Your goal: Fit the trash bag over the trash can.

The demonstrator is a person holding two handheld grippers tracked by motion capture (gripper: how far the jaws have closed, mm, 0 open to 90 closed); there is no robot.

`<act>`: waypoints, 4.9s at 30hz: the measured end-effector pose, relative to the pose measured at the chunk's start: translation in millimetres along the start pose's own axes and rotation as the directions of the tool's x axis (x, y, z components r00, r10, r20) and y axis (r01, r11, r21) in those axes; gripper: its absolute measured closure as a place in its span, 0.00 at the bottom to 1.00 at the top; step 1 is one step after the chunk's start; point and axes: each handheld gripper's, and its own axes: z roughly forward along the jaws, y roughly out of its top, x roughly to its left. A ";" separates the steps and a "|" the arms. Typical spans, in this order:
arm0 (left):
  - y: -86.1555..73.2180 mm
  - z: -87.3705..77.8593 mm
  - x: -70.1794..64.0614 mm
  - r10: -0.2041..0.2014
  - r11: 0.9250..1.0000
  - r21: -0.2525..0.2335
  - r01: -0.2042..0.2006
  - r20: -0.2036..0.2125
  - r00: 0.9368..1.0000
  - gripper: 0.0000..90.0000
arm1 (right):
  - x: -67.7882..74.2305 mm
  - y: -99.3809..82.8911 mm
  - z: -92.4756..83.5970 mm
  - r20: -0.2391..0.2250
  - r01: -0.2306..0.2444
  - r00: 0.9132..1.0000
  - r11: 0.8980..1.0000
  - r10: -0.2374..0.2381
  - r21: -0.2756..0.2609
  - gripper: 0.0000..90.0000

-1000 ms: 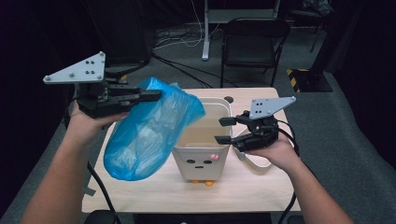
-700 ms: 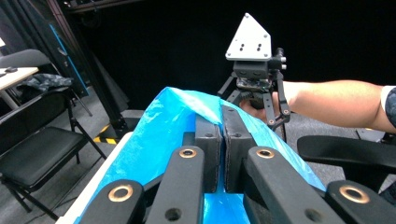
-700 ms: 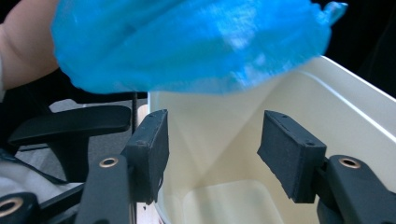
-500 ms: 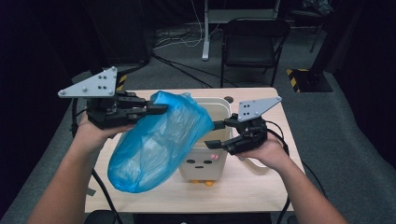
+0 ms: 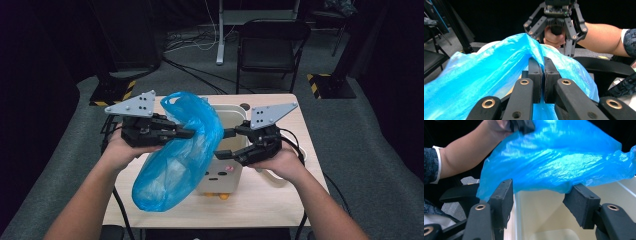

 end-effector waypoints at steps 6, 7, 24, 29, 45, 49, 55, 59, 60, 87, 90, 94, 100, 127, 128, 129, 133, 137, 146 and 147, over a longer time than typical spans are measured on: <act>-3.4 10.9 0.5 -0.007 1.000 0.015 0.007 0.021 1.000 0.96 | 0.9 2.6 0.2 -0.006 0.003 1.000 1.000 -0.003 -0.016 0.44; -3.9 12.6 0.6 -0.009 1.000 0.017 0.008 0.025 1.000 0.96 | 1.3 3.2 0.5 -0.008 0.004 1.000 1.000 -0.004 -0.016 0.44; -10.3 32.7 2.4 -0.017 0.998 0.069 0.011 0.088 0.996 0.93 | 0.5 11.8 5.6 -0.015 0.015 1.000 1.000 -0.015 -0.014 0.49; -10.9 36.6 2.1 -0.016 0.996 0.084 0.008 0.099 0.995 0.90 | 1.4 15.3 7.7 -0.027 0.019 0.999 1.000 -0.019 -0.012 0.54; -11.6 42.6 2.5 -0.009 0.993 0.121 -0.003 0.098 0.995 0.89 | -2.3 19.4 8.3 -0.039 0.012 0.999 1.000 -0.012 -0.009 0.83; -12.1 43.2 3.2 -0.012 0.991 0.131 0.000 0.093 0.996 0.87 | -0.3 20.3 9.3 -0.033 0.035 0.999 0.999 -0.035 0.008 0.92; -12.8 39.8 5.0 -0.032 0.992 0.125 0.023 0.069 0.997 0.76 | 2.6 21.5 9.6 0.015 0.072 0.997 0.997 -0.073 0.030 0.98; -12.4 31.4 5.9 -0.047 0.994 0.102 0.042 0.051 0.998 0.68 | -0.4 20.0 6.2 0.051 0.067 0.996 0.998 -0.068 0.020 0.98; -12.1 29.1 6.1 -0.049 0.994 0.098 0.044 0.046 0.998 0.67 | -1.2 19.5 4.9 0.063 0.067 0.996 0.998 -0.068 0.016 0.98; -7.1 -6.3 0.8 -0.079 0.996 0.043 0.080 -0.024 0.997 0.55 | -23.1 26.0 -36.5 0.240 0.044 0.970 0.998 -0.030 -0.054 0.99; -5.7 -7.4 0.8 -0.077 0.996 0.042 0.078 -0.024 0.997 0.54 | -28.0 27.2 -39.9 0.256 0.040 0.966 0.998 -0.024 -0.056 0.99; -3.8 -8.2 2.1 -0.077 0.996 0.041 0.078 -0.024 0.997 0.54 | -33.6 28.7 -44.0 0.269 0.036 0.963 0.997 -0.018 -0.062 0.99; 0.4 -10.5 5.1 -0.081 0.996 0.026 0.082 -0.022 0.996 0.52 | -42.0 34.0 -52.5 0.297 0.032 0.955 0.997 -0.010 -0.068 0.99; -24.5 14.0 0.9 -0.123 0.986 0.115 0.117 0.044 0.991 0.70 | -50.4 32.2 -62.7 0.357 0.022 0.934 0.997 0.007 -0.077 0.98; -24.8 14.5 1.4 -0.120 0.986 0.120 0.114 0.044 0.992 0.76 | -50.5 31.5 -62.8 0.357 0.024 0.934 0.997 0.006 -0.078 0.98; -25.0 15.1 1.7 -0.123 0.985 0.124 0.117 0.040 0.992 0.81 | -50.6 31.1 -63.1 0.357 0.025 0.934 0.997 0.005 -0.079 0.98; -20.0 12.9 2.4 -0.088 0.989 0.123 0.085 0.014 0.996 0.93 | -48.9 30.0 -66.5 0.357 0.025 0.934 0.996 0.006 -0.083 0.99; -11.3 10.6 7.7 -0.063 0.991 0.114 0.066 -0.032 0.998 0.97 | -46.9 30.6 -73.4 0.368 0.033 0.930 0.996 0.002 -0.089 0.99; -7.8 28.7 38.0 -0.082 0.992 0.086 0.090 -0.086 0.993 0.98 | -43.9 29.4 -94.0 0.407 0.045 0.913 0.992 0.005 -0.114 0.99; -8.4 32.6 41.7 -0.090 0.991 0.087 0.098 -0.086 0.992 0.98 | -44.0 29.0 -95.7 0.411 0.046 0.912 0.992 0.006 -0.116 0.98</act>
